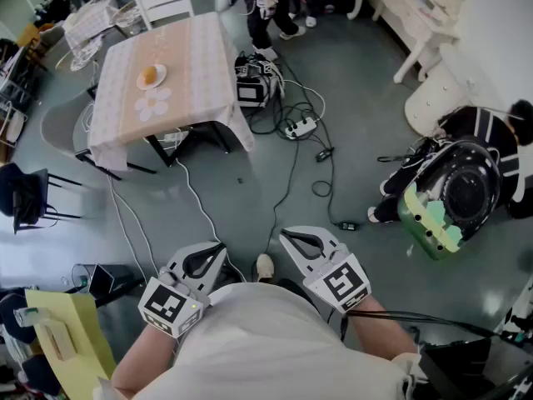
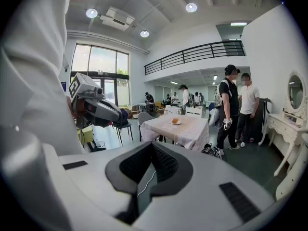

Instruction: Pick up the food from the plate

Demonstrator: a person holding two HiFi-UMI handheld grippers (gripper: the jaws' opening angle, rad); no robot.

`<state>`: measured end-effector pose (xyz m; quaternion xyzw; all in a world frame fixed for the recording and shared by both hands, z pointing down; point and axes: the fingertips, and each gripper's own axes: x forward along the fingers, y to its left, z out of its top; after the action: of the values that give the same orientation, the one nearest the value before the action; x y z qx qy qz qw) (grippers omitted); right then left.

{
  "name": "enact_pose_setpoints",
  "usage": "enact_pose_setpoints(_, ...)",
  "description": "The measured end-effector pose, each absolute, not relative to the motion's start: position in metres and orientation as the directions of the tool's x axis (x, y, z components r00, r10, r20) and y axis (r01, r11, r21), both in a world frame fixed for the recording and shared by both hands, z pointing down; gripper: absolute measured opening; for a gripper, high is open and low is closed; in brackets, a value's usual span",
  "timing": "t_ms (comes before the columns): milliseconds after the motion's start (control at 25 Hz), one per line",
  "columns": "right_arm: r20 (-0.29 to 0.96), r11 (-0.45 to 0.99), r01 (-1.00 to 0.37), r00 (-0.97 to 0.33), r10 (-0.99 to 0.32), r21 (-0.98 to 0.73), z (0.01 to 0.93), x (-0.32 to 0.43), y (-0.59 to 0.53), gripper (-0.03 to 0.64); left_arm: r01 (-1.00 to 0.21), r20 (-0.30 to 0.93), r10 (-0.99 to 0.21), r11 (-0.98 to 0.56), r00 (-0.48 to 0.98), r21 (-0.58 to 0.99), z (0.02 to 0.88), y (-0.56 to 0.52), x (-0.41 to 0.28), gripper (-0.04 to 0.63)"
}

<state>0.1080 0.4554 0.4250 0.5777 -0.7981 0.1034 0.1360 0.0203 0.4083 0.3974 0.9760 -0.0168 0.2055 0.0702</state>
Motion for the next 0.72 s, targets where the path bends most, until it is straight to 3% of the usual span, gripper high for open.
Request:
enact_pose_setpoints(160,0.357,0.263,-0.965,-0.250,-0.900,-0.012,0.428,0.108,0.449,0.011,-0.037,0.395,0.022,-0.989,0.919,0.142,0.399,0.395,0.024,0.008)
enact_pose_setpoints(720,0.388,0.315,-0.947,-0.316,-0.866,-0.067,0.443,0.095,0.397,0.014,-0.100,0.409,-0.034,-0.985,0.912,0.141,0.405,0.351,0.003,0.008)
